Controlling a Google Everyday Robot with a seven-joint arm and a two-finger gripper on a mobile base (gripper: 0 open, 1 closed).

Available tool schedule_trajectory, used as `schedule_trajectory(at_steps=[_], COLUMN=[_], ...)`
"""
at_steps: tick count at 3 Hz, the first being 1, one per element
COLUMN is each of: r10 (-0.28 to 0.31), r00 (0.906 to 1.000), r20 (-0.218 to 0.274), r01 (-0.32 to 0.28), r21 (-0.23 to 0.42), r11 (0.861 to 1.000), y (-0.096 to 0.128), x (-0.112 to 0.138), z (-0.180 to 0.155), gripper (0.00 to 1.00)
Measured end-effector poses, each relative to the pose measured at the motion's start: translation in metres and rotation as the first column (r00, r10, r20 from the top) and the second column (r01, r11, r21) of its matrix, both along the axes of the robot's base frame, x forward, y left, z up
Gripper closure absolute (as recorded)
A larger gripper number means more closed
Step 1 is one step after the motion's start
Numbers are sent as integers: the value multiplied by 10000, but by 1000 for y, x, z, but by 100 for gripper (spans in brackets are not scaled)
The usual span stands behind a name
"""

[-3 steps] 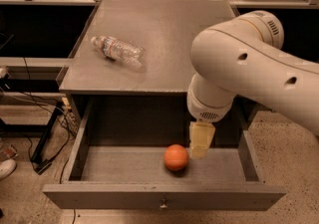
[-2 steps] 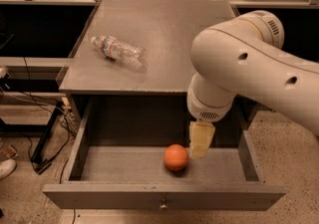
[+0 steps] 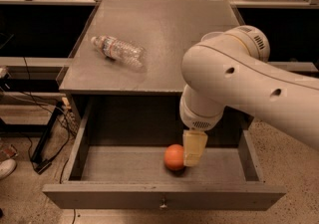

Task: Pick orange from top drawer and place on counter

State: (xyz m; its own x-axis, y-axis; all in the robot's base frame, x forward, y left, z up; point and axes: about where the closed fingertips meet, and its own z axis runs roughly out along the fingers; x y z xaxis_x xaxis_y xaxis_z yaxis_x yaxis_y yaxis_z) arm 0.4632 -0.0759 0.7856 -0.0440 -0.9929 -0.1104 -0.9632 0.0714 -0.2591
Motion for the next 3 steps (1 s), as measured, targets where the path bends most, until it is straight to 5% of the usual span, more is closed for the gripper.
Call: schedule_trajectory(at_steps=[3], r10=[257], r00=[9989], r20=[-403], r01=[-257], r21=[-10], r11=[9997], y=[1], x=[5], z=[-41], gripper=[0])
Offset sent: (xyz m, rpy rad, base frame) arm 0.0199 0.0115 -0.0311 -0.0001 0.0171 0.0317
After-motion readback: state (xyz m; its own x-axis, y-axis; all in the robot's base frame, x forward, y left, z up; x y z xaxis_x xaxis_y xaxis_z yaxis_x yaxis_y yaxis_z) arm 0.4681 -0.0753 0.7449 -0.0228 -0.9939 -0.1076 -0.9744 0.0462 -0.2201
